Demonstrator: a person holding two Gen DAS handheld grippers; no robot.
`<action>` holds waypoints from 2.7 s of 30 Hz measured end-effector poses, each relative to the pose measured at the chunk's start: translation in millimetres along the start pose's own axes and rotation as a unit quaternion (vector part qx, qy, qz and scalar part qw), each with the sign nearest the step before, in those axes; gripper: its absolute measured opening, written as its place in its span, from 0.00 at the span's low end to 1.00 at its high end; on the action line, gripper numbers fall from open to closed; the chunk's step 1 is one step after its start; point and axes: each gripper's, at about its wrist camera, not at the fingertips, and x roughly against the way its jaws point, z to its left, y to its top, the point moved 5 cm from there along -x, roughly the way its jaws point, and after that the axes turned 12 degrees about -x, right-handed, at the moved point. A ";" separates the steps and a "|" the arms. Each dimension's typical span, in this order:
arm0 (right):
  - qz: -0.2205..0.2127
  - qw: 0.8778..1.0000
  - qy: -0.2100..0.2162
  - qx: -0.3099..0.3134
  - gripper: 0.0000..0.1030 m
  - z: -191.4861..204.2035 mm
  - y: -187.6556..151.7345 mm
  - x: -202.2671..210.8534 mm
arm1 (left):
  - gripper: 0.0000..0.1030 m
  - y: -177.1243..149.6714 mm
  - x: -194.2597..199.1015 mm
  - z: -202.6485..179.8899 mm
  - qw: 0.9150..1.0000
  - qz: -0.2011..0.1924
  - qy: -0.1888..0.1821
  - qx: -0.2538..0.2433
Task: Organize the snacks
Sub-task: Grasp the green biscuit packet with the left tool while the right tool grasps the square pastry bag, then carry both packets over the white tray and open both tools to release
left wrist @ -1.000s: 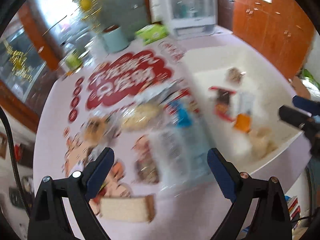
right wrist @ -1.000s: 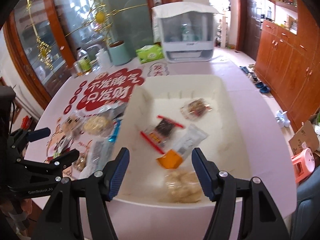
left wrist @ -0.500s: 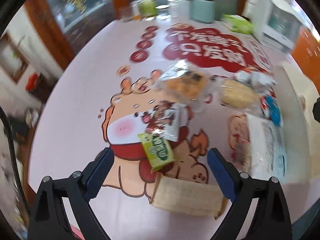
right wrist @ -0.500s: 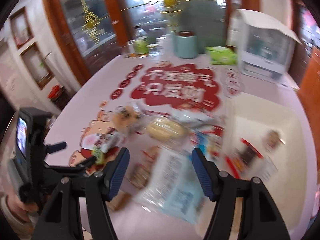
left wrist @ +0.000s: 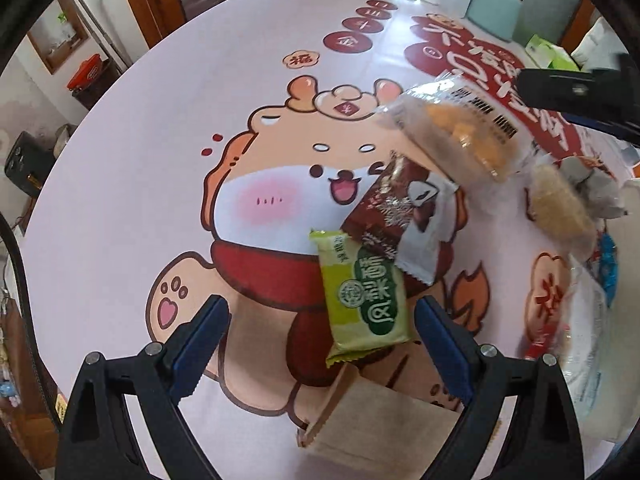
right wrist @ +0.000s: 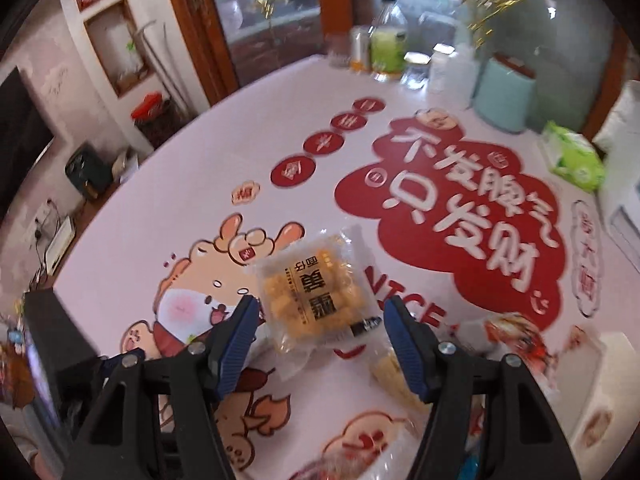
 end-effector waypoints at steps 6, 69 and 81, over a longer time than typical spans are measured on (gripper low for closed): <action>0.027 0.999 -0.008 0.026 0.64 1.7 1.5 -32.7 | 0.83 -3.4 -8.6 9.4 1.000 0.008 0.004 0.006; -0.154 0.925 -0.105 -0.330 0.61 -204.2 -201.4 254.4 | 0.34 31.5 222.8 -288.2 0.908 -0.203 -0.143 -0.338; -0.161 0.905 -0.127 -0.373 0.76 -261.6 -198.9 259.7 | 0.86 53.3 218.8 -369.8 0.892 -0.212 -0.125 -0.379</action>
